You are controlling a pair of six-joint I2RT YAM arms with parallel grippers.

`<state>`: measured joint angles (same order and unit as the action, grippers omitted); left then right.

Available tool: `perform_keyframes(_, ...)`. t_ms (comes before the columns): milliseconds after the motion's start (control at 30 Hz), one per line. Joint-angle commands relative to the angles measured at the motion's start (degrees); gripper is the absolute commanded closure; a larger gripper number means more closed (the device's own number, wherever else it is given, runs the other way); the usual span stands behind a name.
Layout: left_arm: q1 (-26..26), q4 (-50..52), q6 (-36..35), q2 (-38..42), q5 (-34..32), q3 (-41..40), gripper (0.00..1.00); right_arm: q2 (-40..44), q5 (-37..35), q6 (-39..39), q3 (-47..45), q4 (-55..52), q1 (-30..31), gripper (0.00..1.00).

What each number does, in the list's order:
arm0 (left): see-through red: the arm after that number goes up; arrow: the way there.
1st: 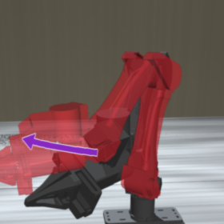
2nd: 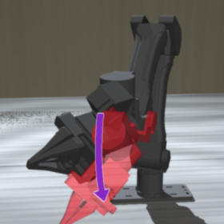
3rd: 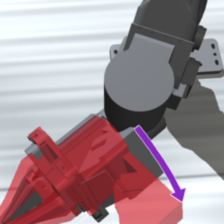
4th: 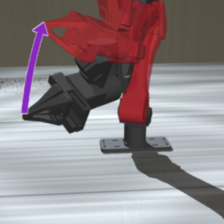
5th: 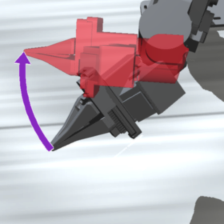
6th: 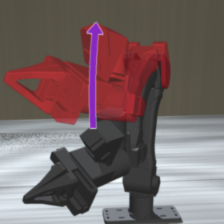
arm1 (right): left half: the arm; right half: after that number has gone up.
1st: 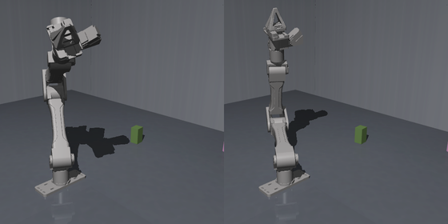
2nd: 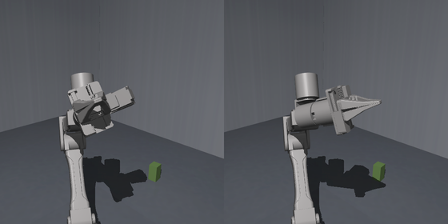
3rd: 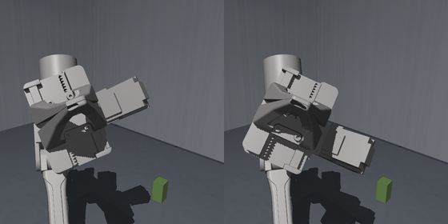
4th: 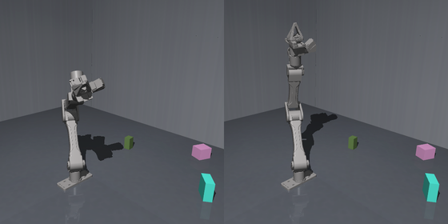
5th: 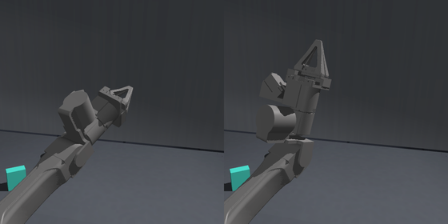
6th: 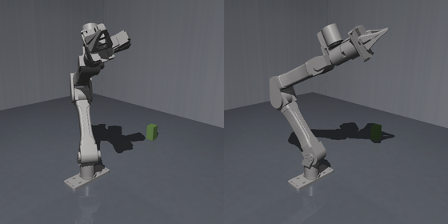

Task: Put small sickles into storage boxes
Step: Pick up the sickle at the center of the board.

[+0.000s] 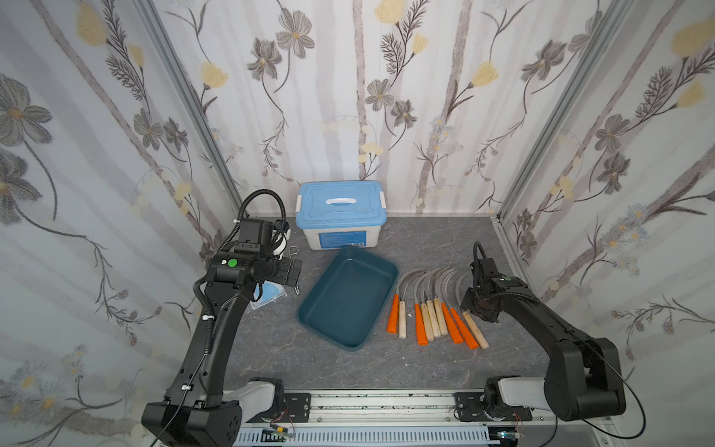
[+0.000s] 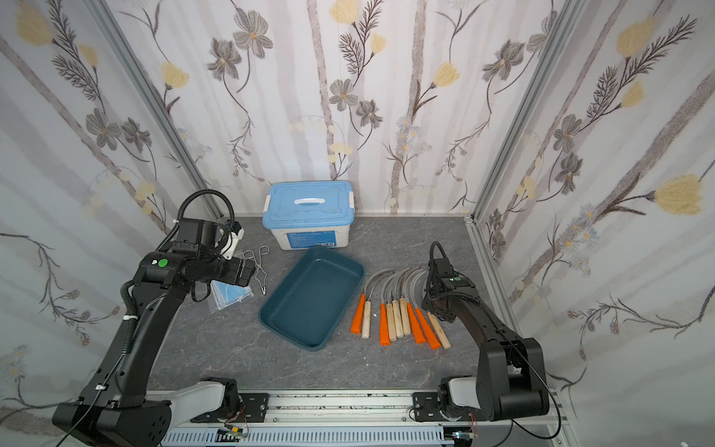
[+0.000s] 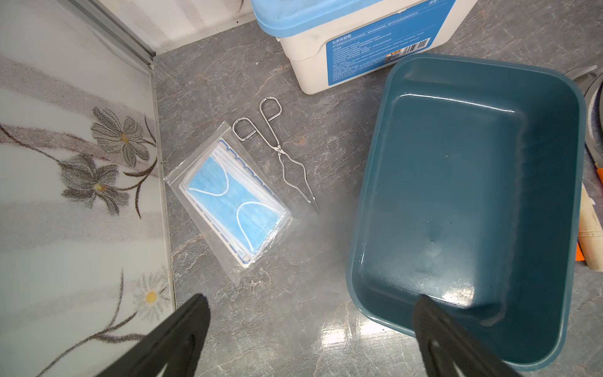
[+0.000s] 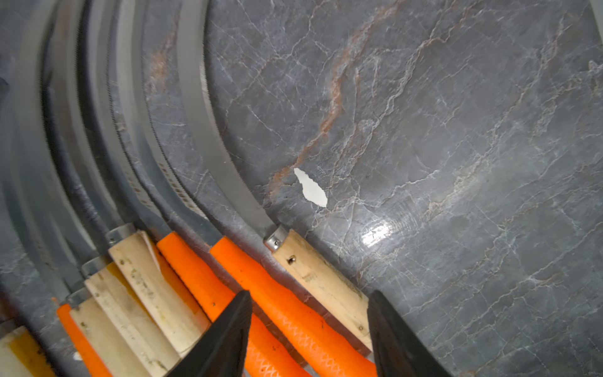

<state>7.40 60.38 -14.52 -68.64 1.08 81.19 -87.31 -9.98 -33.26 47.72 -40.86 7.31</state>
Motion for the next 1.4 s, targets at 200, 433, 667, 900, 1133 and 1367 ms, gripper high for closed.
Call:
perform_keyframes(200, -0.2, 0.0, -0.2, 0.3, -1.5, -0.9, 0.00, -3.8, -0.1, 3.7, 3.3, -2.0, -0.4, 0.36)
perform_keyframes(433, -0.2, 0.0, 0.3, -0.1, -1.6, -0.9, 0.00, -8.1, 0.6, 5.4, 2.9, -1.5, -0.2, 0.35)
perform_keyframes(667, -0.6, 0.2, 0.4, 0.9, -1.8, -1.6, 0.00, -11.1, -0.8, 6.6, 3.2, -1.2, 0.9, 0.38)
perform_keyframes(900, -0.8, 0.6, 0.4, 1.7, -1.6, -1.9, 0.00, -12.5, -2.1, 6.9, 3.4, -0.8, 1.1, 0.40)
perform_keyframes(1133, -0.8, 0.7, 0.1, 2.1, -1.9, -1.6, 0.00, -13.9, -2.7, 7.0, 3.6, -0.3, 1.1, 0.47)
perform_keyframes(1367, -0.8, 0.9, -0.5, 1.3, -2.5, -0.7, 0.00, -15.9, -2.1, 7.8, 4.2, 0.6, 1.1, 0.58)
